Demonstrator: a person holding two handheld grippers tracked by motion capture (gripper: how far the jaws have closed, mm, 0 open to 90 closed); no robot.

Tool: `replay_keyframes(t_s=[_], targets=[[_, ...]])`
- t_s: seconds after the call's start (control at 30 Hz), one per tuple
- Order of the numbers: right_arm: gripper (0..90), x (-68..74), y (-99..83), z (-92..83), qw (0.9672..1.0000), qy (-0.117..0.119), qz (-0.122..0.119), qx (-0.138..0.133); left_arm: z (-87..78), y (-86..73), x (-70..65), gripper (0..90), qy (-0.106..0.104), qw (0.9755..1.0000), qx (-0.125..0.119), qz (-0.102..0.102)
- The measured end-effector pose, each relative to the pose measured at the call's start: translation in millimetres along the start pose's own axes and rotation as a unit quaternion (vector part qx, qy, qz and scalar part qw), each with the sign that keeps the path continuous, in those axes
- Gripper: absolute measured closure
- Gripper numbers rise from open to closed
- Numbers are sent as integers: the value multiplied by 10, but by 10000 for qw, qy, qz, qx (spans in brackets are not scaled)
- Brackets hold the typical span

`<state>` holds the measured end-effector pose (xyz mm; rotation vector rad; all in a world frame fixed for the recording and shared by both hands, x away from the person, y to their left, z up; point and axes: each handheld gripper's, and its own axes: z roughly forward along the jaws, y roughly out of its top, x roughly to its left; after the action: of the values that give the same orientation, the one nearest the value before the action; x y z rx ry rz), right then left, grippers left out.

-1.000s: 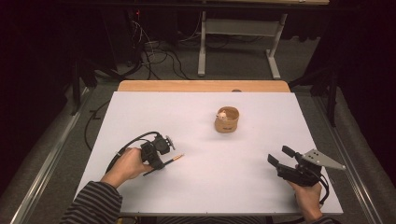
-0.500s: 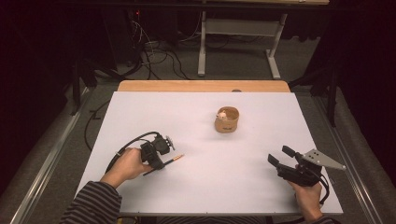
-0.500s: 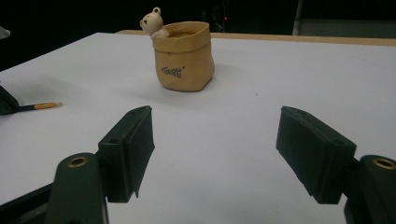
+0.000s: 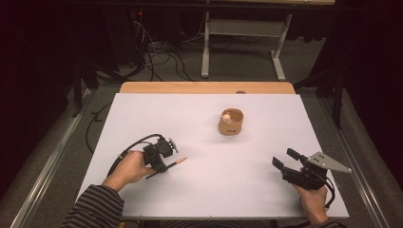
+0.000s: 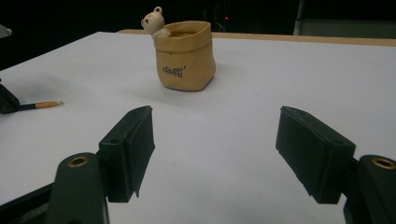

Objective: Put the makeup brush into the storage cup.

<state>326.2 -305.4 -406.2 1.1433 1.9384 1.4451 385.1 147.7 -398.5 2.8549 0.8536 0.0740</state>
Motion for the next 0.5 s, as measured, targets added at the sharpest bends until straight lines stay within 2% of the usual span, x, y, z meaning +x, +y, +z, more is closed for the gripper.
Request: replay_keyframes(t_s=[0.5], targets=[[298, -1, 1, 2, 10000, 9, -26, 10, -40, -25, 10, 836, -2, 9999, -110, -63]])
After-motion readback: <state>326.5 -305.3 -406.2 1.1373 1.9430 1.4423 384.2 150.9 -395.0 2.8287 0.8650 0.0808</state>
